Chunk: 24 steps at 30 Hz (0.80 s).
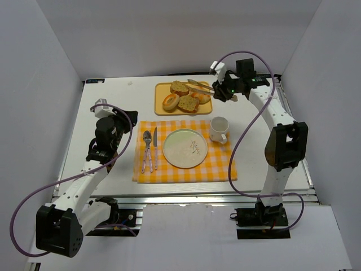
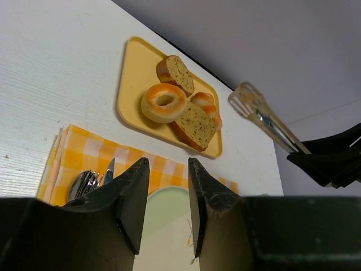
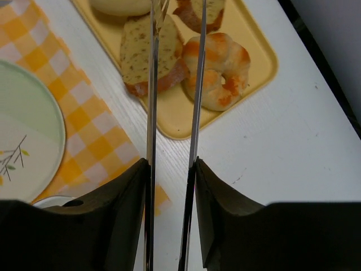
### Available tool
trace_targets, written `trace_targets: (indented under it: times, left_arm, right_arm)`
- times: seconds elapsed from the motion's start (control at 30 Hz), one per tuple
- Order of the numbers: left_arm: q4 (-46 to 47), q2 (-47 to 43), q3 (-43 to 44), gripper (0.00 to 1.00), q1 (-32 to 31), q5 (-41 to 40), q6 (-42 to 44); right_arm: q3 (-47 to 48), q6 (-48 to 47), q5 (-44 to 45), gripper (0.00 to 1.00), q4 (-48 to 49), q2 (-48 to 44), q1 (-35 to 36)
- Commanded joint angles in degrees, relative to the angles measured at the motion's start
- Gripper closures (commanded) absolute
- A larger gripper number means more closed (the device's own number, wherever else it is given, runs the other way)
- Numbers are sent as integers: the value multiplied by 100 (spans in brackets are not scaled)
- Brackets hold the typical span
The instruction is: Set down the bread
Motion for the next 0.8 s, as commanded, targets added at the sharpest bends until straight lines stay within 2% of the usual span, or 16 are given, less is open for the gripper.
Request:
trace_targets:
  times: [0.0,0.13,0.37,0.77]
  left_arm:
    - [-61,-206,-50,56,31,-121,15]
    - [-96,-197,-41,56,31,-129,41]
    - [-167,-232,11,56,31,-173,103]
    - [-202,-346,-68,56,31,-226,121]
  right_arm:
    - [12,-893,-33,57,-315,-191,326]
    - [-261,-1815,387,56,-201,-306,836]
    - [-385,-2835,1144,53,-25,-323,1390]
    - [-446,-3769,2023,51,308,-95,1838]
